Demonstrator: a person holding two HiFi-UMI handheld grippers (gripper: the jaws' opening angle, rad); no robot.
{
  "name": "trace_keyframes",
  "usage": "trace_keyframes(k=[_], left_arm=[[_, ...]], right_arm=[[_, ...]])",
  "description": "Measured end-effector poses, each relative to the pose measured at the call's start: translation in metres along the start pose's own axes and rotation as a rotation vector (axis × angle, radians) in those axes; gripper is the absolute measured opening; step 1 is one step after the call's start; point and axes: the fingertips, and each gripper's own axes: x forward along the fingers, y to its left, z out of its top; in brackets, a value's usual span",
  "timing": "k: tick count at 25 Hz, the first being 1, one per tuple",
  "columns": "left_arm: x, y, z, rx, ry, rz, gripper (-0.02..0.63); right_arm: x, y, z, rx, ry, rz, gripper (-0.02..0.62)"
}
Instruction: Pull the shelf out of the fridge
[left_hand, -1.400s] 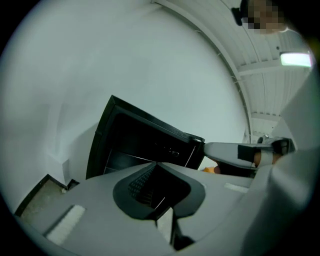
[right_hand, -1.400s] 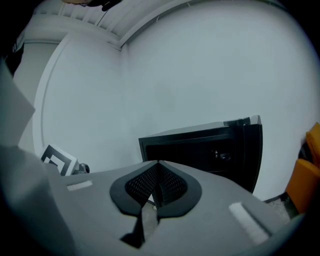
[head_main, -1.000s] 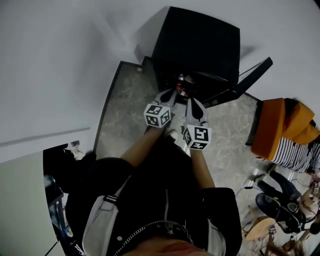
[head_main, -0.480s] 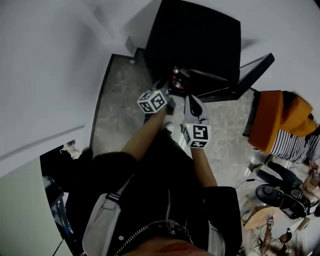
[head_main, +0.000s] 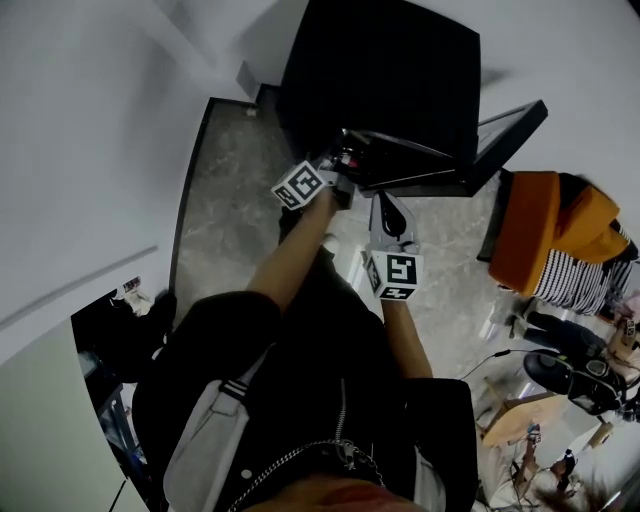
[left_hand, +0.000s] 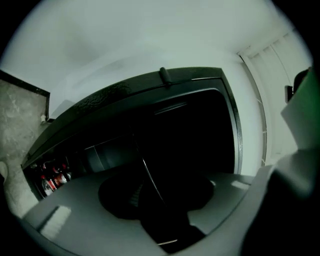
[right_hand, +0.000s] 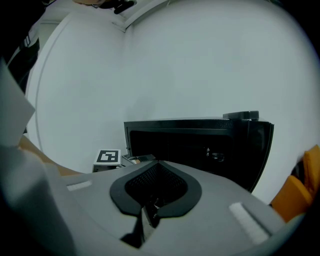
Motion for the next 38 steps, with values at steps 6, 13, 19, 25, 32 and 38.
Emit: trace_keyframes(k=[6, 13, 19, 25, 32, 38], left_arm=[[0.011, 0.020, 0.006, -0.172, -0.084, -0.001, 0.169], [0.028, 0.032, 0.015, -0.270, -0.144, -0.006, 0.163], [0.039, 0.035, 0.015, -0.291, -0.167, 0.003, 0.064], [0.037, 0.033, 0.015, -0.338, -0.171, -0.023, 0.034], [0.019, 0.033, 0.011, -0.347, -0.163, -0.022, 0.032], [0.011, 0.030, 0.011, -0.347, -0.144, -0.050, 0.038]], right_arm=[[-0.005, -0.003, -0.008, 0.003, 0.009, -0.014, 0.002], [-0.015, -0.005, -0.019, 0.011, 0.026, -0.039, 0.002], [-0.028, -0.017, -0.027, 0.025, 0.039, -0.080, 0.002], [-0.030, -0.019, -0.029, 0.028, 0.032, -0.087, 0.002], [-0.030, -0.011, -0.040, 0.051, 0.067, -0.082, 0.002], [-0.024, -0.005, -0.041, 0.066, 0.050, -0.070, 0.002]])
